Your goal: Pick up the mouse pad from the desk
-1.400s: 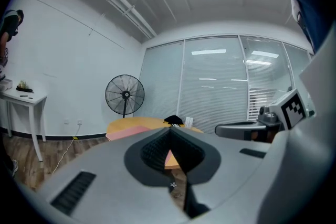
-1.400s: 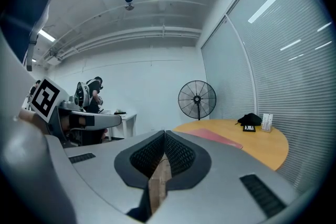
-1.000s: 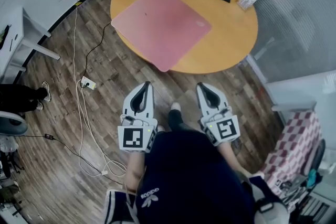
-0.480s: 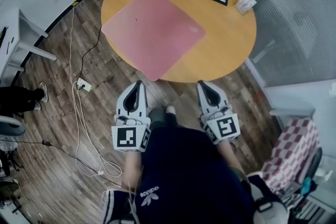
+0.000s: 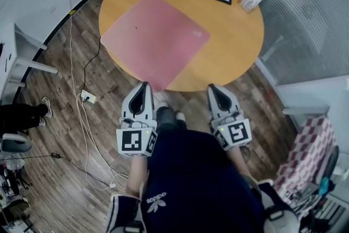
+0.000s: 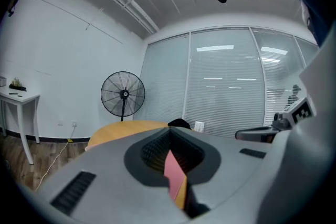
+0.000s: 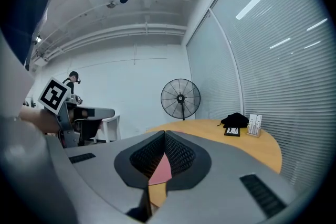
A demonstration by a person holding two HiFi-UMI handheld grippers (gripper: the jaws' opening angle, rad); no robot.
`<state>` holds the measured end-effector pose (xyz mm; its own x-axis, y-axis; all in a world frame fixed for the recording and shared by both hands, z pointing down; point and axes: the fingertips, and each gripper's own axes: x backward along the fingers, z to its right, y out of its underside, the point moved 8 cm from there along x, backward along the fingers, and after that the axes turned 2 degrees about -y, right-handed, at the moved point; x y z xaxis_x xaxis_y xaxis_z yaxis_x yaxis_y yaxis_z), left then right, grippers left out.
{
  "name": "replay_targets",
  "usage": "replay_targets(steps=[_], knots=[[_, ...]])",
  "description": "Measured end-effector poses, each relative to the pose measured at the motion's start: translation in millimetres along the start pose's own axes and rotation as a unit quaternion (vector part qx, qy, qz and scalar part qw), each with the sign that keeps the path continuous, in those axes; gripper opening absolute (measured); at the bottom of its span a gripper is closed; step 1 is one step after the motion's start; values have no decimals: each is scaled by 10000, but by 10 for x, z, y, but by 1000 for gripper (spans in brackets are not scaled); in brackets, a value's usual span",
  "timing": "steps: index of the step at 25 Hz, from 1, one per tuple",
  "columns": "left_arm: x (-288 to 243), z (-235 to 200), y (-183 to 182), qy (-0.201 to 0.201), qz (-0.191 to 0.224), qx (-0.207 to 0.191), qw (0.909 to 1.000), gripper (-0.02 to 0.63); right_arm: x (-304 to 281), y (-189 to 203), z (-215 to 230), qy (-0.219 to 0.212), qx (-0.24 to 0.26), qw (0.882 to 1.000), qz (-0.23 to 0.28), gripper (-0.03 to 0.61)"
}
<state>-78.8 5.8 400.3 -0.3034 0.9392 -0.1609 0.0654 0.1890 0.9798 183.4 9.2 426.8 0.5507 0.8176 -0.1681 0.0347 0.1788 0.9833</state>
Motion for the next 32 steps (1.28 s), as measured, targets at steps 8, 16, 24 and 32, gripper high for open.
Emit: replay_targets(steps=[8, 16, 24, 32], knots=[[-363, -511, -143, 324, -154, 25, 9994, 3, -544, -193, -52, 299, -6, 9995, 35, 3], [-691, -962, -147, 848, -572, -33, 9947, 4, -926, -301, -131, 614, 113, 9980, 5, 3], [-698, -1093, 259, 971, -1389, 507, 9842, 5, -892, -78, -190, 752, -93, 9965, -365, 3], [-675, -977, 334, 825, -1511, 602, 9832, 4, -877, -119, -5, 589, 106, 9968, -522, 3]])
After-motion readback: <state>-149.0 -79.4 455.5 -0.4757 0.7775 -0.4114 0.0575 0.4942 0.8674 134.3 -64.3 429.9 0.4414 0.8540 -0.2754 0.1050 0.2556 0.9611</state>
